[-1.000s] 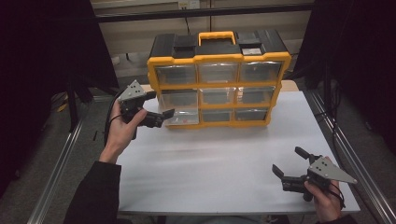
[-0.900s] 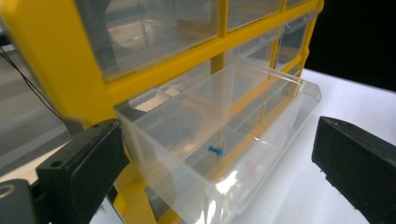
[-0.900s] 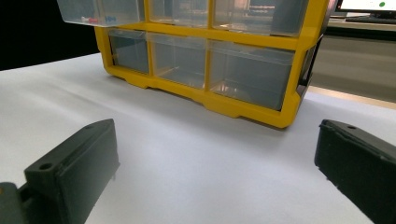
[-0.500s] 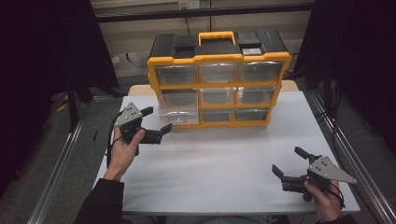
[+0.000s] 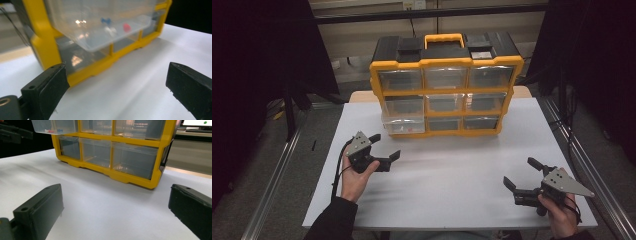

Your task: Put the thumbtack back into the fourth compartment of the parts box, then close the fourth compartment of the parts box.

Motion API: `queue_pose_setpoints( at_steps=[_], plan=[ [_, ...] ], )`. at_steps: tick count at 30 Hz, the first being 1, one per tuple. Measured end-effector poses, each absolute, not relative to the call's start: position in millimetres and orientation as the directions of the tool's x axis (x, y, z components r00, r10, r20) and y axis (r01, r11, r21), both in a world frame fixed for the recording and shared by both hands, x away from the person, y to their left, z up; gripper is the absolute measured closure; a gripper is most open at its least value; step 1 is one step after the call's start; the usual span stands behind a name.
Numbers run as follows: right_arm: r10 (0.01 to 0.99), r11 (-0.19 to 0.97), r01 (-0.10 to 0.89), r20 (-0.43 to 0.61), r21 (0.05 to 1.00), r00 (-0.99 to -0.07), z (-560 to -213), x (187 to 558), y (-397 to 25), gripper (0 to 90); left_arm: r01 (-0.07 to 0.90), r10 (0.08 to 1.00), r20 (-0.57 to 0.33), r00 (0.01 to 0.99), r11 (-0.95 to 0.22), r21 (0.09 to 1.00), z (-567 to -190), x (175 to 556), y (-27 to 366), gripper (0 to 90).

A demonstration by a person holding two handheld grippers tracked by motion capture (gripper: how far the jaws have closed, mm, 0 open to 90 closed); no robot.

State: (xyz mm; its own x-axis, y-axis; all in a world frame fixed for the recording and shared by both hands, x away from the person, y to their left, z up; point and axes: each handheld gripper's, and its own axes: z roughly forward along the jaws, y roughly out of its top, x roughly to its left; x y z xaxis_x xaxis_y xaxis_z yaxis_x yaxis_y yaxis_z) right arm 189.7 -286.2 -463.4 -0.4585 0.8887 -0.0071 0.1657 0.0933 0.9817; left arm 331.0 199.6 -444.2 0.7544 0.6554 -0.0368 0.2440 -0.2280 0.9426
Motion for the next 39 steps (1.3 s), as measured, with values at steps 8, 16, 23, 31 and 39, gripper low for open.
queue_pose_setpoints(
  at_steps=[8,16,23,31,39],
  plan=[
    [0.89,0.094,0.166,-0.008,0.982,-0.457,-463,189,-285,0.0,0.259,0.66,-0.047,0.749,-0.227,0.939,-453,308,202,4.1],
    [0.887,0.096,0.179,-0.003,0.979,-0.462,-465,194,-283,0.0,0.268,0.658,-0.089,0.748,-0.177,0.947,-457,282,220,4.0],
    [0.888,0.092,0.174,-0.002,0.98,-0.459,-464,195,-282,0.0,0.246,0.688,-0.069,0.722,-0.162,0.956,-458,266,232,4.4],
    [0.891,0.093,0.165,-0.008,0.982,-0.454,-463,194,-285,0.0,0.235,0.719,-0.058,0.692,-0.148,0.961,-456,265,235,4.5],
    [0.888,0.088,0.167,-0.001,0.982,-0.459,-464,196,-284,0.0,0.237,0.686,-0.041,0.726,-0.194,0.952,-453,269,230,5.2]
  ],
)
